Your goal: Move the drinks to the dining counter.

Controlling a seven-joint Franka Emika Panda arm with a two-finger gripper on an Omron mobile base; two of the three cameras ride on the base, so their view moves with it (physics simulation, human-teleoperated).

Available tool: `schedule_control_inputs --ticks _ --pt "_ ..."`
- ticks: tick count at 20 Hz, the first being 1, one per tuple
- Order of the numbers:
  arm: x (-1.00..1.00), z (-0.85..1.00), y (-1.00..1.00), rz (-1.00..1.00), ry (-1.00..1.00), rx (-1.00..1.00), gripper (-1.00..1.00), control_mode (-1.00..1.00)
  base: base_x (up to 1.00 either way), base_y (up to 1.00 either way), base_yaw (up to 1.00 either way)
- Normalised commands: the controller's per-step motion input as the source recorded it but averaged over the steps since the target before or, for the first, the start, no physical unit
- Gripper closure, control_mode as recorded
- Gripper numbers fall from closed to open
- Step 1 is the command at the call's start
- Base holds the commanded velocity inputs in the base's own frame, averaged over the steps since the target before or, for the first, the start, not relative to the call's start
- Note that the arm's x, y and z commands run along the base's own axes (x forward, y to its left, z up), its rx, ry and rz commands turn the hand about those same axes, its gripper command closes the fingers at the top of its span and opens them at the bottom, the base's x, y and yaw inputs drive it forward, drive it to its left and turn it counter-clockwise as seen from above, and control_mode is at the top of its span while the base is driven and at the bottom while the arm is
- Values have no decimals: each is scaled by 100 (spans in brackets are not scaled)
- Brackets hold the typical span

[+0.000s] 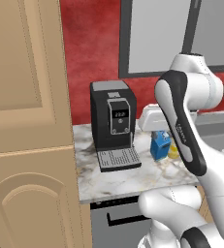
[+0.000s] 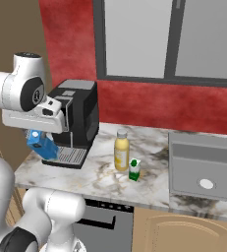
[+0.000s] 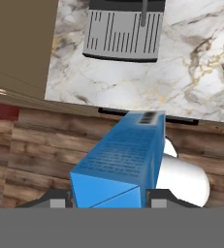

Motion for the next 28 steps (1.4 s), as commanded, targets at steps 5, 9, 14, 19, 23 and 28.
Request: schedule_control_inputs --ticks 5,9,14,19,23,28 --pt "0 0 0 0 0 0 100 -100 0 0 0" --pt "0 0 0 0 0 0 100 -100 0 0 0" --pt "0 0 0 0 0 0 100 -100 0 0 0" --pt "0 0 0 0 0 0 100 100 -1 0 0" --pt "0 0 0 0 0 0 100 100 -66 -9 0" --pt "0 0 0 0 0 0 100 100 -99 -28 -6"
